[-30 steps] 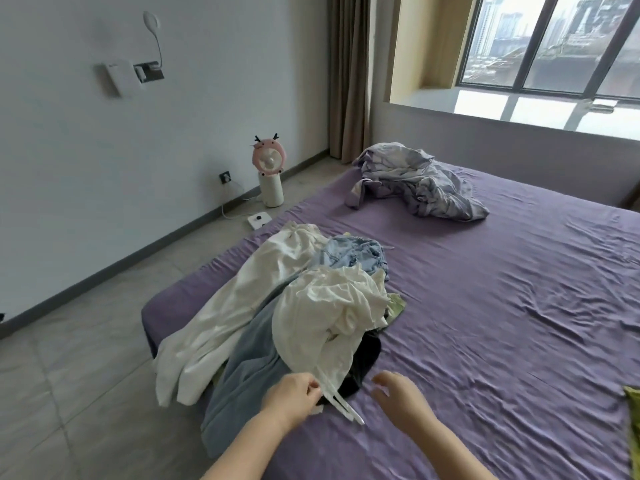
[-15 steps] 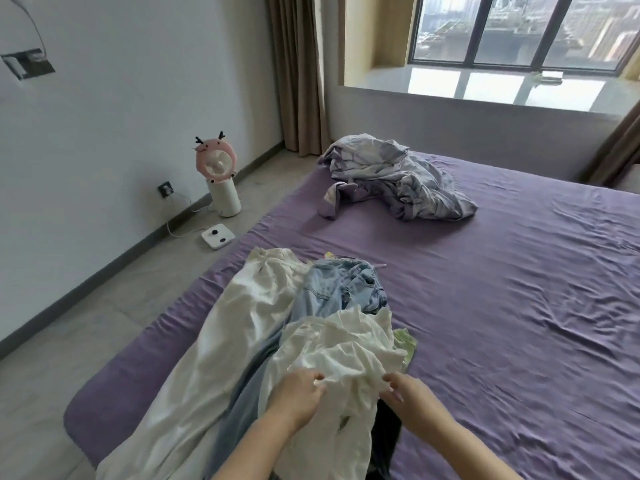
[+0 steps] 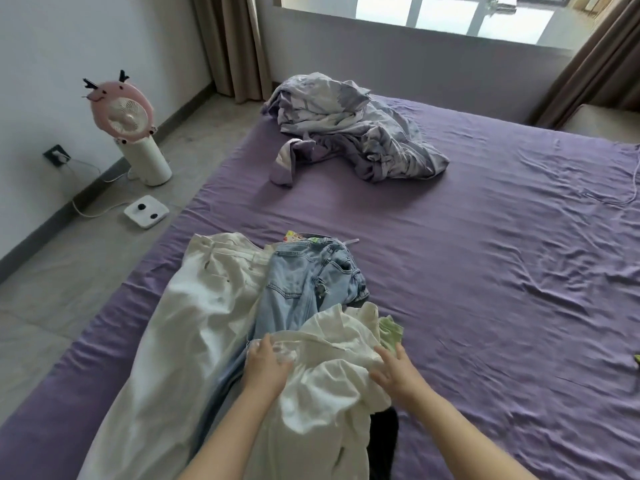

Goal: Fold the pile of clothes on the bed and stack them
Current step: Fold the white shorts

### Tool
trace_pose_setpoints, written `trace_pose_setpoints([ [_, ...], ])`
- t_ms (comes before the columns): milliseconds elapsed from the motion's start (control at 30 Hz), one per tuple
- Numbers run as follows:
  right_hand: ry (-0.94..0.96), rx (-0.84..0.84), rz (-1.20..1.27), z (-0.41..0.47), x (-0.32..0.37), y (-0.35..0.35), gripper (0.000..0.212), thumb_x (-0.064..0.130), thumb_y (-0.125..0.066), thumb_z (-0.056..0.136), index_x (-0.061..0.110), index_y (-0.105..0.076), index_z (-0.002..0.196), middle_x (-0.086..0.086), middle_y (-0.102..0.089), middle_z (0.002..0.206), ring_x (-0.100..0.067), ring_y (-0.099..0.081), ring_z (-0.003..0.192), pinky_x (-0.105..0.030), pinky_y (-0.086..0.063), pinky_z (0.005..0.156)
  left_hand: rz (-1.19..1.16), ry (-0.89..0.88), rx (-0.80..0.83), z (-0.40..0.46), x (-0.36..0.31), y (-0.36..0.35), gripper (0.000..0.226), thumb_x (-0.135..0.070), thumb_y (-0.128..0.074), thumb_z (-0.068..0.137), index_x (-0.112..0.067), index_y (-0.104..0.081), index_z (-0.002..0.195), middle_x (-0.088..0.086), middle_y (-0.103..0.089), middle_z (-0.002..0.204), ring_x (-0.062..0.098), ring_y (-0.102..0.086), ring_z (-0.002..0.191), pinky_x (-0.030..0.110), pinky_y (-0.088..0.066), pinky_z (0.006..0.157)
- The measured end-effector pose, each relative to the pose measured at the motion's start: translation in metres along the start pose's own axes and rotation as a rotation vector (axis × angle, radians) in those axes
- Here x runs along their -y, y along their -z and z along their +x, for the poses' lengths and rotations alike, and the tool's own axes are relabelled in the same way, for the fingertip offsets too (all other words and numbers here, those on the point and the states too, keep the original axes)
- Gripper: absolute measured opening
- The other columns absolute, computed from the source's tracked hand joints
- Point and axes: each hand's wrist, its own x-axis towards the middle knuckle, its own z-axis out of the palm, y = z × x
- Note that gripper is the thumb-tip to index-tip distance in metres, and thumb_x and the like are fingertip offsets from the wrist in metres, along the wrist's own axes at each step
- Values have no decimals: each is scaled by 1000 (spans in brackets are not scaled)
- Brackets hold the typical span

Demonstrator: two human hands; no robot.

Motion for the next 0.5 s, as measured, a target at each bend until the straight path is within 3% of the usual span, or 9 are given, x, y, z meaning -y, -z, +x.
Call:
trace_pose_setpoints([
  [133,-35,-40,60,3,-2,-8,54,26,-58,93,23,-38,143,-8,-43,136,-19,-50,118,-21,-36,96,-9,67,1,-1,-7,-7,85,-37,-66,85,-10,-19,150,13,-41,146,29,-41,132,36,-39,103],
  [233,-30,-59,-48,-6,-2,-5,36,27,-53,95,23,-54,130,-4,-55,123,-22,-54,114,-29,-43,94,-68,2,7,-13,-14,-5,63,-33,-68,85,-12,-43,139,7,-55,133,23,-53,119,30,-43,96],
  [333,12,-123,-25,-22,-7,13,22,24,-53,95,18,-68,109,0,-58,99,-25,-58,102,-30,-43,80,-217,-106,35,-36,-27,7,39,-27,-70,85,-12,-60,119,5,-66,115,18,-60,101,28,-47,88],
  [433,57,-249,253,-48,-12,50,14,15,-57,94,11,-69,100,-2,-56,88,-22,-60,74,-32,-46,73,-339,-234,31,-64,-50,30,18,-21,-73,84,-10,-65,95,4,-68,90,21,-63,86,34,-49,80],
  [500,103,-274,538,-71,-14,81,11,5,-55,94,10,-62,88,-6,-59,80,-20,-59,60,-45,-52,77,-395,-289,28,-85,-68,48,16,-18,-75,82,-11,-61,77,1,-61,71,18,-55,69,31,-44,66],
])
